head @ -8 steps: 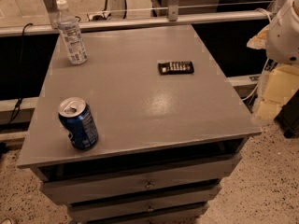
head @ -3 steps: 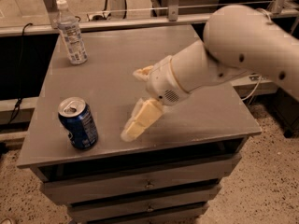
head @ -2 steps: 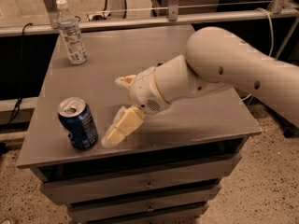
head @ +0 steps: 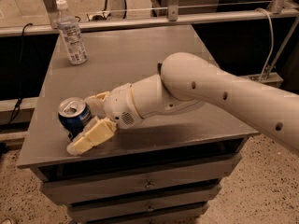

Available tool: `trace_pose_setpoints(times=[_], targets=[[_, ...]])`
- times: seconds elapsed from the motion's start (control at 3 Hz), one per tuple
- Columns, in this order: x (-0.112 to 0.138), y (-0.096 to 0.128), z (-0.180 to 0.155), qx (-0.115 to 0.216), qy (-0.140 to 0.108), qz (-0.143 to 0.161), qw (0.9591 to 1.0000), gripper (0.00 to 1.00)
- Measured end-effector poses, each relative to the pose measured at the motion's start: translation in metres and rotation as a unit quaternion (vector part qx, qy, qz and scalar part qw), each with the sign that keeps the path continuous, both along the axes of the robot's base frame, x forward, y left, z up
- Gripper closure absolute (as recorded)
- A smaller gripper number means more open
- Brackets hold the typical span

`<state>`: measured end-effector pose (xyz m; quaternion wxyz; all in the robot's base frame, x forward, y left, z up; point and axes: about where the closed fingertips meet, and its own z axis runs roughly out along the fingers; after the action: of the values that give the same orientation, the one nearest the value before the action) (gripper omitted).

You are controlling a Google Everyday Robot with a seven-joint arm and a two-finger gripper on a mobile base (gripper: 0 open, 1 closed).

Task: Knock pepsi can over

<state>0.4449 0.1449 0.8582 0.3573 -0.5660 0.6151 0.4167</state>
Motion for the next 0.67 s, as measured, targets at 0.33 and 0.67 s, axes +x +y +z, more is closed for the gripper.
trace_pose_setpoints(times=[0.33,0.67], targets=[[0.001,0.011,0.001,0.021,0.02,0.0,0.9996,0.41],[0.019,-0.006,0.014,0.023,0.01,-0.021,0.9995,0.65]])
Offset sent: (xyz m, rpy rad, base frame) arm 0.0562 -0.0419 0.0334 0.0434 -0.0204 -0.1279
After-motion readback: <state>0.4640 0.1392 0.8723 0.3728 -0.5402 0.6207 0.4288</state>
